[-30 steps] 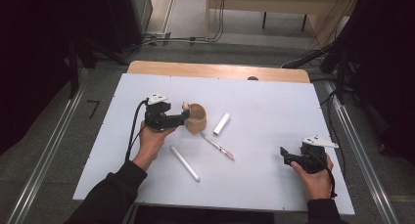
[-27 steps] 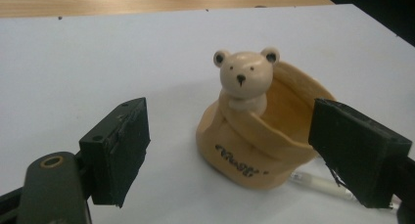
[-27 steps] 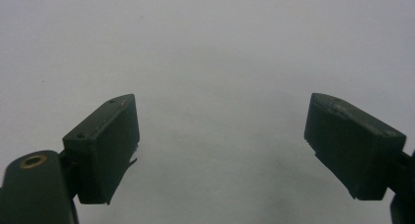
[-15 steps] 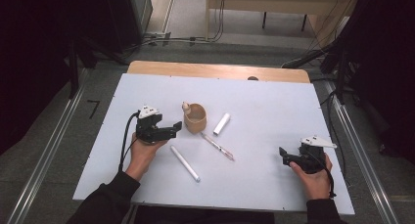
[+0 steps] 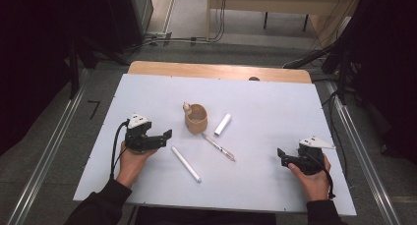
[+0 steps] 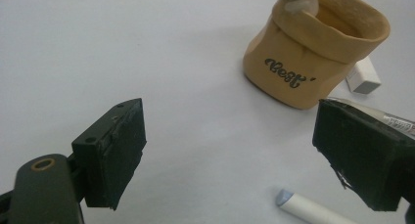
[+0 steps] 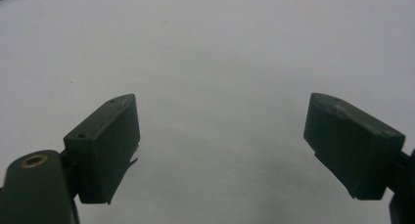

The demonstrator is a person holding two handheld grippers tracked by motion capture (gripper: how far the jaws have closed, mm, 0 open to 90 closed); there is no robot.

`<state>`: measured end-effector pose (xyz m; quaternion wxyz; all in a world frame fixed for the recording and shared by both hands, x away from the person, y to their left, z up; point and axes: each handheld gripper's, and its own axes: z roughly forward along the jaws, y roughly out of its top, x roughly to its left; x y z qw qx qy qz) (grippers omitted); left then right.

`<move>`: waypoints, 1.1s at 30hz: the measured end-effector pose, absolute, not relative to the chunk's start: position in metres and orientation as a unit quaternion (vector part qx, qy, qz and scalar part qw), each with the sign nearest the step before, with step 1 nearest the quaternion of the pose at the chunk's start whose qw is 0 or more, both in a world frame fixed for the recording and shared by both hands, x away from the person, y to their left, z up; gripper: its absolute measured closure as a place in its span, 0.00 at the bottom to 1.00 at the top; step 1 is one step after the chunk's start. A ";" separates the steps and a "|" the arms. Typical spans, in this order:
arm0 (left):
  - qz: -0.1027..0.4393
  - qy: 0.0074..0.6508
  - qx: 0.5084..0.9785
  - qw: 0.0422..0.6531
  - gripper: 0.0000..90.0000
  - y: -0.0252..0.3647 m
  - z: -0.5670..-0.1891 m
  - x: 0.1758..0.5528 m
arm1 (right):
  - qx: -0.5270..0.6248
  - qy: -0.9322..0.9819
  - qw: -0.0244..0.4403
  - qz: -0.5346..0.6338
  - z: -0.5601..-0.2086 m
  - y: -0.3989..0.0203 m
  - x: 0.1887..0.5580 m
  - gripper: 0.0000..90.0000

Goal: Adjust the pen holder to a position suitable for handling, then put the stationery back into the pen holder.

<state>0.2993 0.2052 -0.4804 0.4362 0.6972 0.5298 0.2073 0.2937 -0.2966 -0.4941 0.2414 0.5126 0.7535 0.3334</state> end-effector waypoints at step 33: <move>0.219 0.548 0.676 0.440 0.15 0.217 -0.484 0.301 | 0.467 0.776 0.220 0.362 -0.494 -0.242 0.312 0.14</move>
